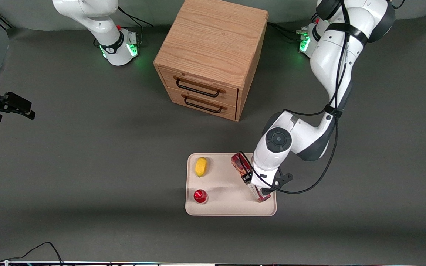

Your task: Place red cookie box on tray

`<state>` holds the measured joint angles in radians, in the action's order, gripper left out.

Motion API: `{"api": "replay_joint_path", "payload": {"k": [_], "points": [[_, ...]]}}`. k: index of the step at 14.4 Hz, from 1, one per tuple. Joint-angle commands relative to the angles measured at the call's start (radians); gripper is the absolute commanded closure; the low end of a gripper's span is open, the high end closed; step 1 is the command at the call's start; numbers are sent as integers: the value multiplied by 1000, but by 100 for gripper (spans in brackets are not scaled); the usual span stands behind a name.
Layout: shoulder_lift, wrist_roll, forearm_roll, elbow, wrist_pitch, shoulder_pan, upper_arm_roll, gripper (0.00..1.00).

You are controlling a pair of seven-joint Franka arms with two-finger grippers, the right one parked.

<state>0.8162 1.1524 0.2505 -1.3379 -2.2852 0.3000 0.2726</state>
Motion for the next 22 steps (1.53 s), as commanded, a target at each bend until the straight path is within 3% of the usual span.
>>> {"api": "replay_joint_path", "payload": {"k": [1, 2, 3, 12, 14, 18, 22], "points": [[-51, 16, 48, 13, 88, 8, -12, 16], [-77, 15, 52, 14, 136, 8, -10, 3], [-112, 15, 47, 13, 186, 10, -9, 0], [-495, -77, -48, 17, 608, -22, 16, 0], [-563, -175, -98, 45, 714, -65, 13, 0], [-632, -391, -132, 135, 912, -201, 20, 0], [-683, -664, -157, 141, 981, -312, -24, 0]]}}
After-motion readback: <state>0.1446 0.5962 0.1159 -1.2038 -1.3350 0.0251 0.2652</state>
